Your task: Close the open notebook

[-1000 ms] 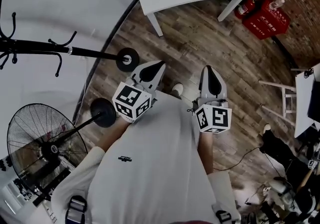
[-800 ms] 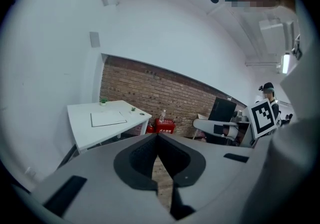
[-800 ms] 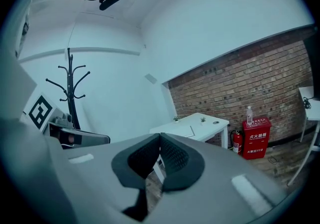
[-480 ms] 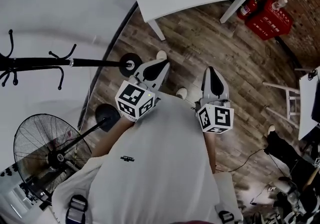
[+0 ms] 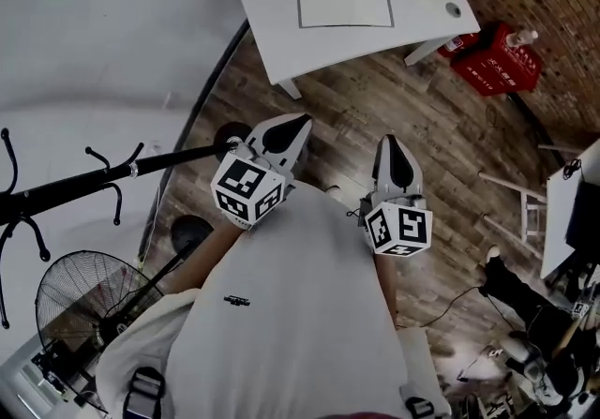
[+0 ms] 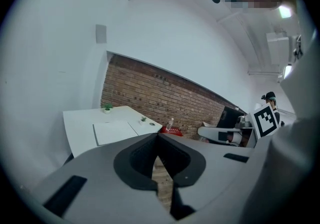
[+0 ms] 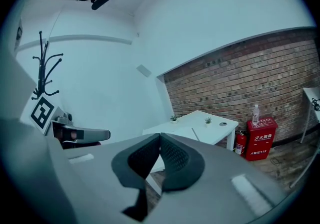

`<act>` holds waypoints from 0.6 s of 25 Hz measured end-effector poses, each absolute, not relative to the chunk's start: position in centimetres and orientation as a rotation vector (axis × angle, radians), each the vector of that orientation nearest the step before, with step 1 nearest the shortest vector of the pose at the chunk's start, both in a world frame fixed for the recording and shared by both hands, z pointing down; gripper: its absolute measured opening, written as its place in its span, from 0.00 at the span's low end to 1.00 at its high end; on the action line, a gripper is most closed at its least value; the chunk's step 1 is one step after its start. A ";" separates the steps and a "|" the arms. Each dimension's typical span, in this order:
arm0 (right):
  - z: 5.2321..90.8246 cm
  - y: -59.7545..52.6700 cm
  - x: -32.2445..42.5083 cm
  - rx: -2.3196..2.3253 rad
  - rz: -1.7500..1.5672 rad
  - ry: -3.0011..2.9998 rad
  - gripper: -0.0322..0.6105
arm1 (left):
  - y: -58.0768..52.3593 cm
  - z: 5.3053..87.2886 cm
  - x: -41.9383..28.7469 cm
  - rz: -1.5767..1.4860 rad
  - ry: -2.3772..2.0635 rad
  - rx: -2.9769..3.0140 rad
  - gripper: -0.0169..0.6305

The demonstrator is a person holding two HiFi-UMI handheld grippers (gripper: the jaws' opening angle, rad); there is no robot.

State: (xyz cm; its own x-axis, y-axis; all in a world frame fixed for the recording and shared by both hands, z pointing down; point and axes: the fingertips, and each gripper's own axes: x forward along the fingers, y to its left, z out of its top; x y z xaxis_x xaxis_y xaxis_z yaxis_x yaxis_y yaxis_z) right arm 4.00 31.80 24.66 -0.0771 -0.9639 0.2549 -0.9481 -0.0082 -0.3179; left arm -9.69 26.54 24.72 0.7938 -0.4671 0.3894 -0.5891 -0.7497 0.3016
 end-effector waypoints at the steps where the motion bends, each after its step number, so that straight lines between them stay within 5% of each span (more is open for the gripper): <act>1: 24.4 30.6 3.9 -2.112 -0.642 2.185 0.07 | 25.3 24.5 -9.9 0.403 -0.797 2.567 0.04; 15: 23.9 16.5 1.4 -2.239 -0.595 2.139 0.20 | 11.5 24.1 -14.5 0.336 -0.764 2.566 0.04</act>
State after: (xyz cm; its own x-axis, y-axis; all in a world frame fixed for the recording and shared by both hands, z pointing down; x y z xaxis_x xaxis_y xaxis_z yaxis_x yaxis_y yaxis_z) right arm 1.36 16.51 23.88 0.0082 -0.9611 0.2760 -0.9655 -0.0794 -0.2480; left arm -14.53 11.49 24.15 0.8178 -0.4593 0.3467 -0.5661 -0.7505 0.3410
